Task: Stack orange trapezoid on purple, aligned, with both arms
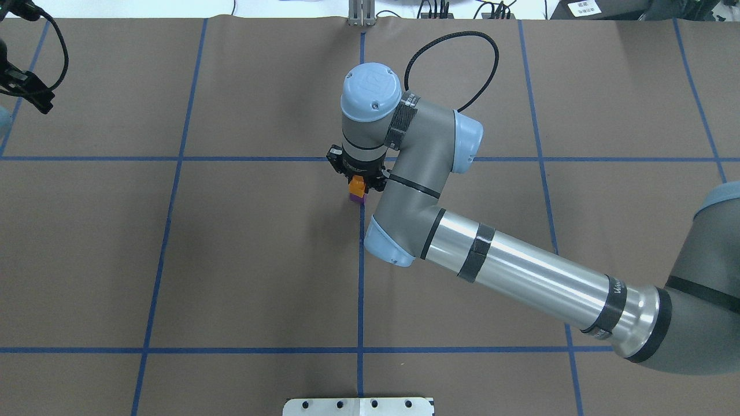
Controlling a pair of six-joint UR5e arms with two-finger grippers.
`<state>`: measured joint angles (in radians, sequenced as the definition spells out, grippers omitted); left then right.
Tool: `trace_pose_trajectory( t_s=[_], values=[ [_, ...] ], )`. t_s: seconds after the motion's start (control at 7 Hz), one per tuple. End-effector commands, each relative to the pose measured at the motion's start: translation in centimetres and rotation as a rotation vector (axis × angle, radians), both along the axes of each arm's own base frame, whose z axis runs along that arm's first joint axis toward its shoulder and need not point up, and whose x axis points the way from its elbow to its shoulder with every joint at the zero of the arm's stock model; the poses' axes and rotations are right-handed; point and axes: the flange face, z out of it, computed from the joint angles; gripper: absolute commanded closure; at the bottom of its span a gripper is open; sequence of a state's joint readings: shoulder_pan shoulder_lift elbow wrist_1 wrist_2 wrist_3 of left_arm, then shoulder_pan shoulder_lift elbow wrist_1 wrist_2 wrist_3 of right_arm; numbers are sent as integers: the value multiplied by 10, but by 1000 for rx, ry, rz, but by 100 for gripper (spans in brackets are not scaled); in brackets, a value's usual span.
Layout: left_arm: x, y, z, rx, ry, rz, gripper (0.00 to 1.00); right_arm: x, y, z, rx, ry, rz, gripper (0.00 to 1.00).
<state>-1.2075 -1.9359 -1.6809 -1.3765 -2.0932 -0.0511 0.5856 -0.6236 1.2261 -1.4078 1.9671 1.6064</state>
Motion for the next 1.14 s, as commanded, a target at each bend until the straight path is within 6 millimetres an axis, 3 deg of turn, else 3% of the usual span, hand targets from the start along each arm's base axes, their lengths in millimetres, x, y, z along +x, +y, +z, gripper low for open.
trace_pose_trajectory(
  t_s=[0.0,0.14,0.29,0.43,0.57,0.71,0.86,1.0],
  values=[
    [0,0,1,-1,0,1,0,3,-1,-8,13,-18,6,0],
    [0,0,1,-2,0,1,0,5,0,-11,16,-25,3,0],
    [-1,0,0,1,-1,0,0,18,-3,-26,23,-47,10,0],
    [-3,-1,0,6,1,1,0,52,-15,-46,32,-69,41,0],
    [-20,-4,1,3,6,-23,0,95,-20,-70,78,-72,46,0],
    [-39,1,12,-4,55,7,0,142,-10,-83,155,-33,-7,0],
    [-76,7,32,8,63,18,0,207,-8,-78,228,20,-68,0],
    [-121,20,63,13,50,20,0,282,-21,-39,248,25,-125,0]
  ],
)
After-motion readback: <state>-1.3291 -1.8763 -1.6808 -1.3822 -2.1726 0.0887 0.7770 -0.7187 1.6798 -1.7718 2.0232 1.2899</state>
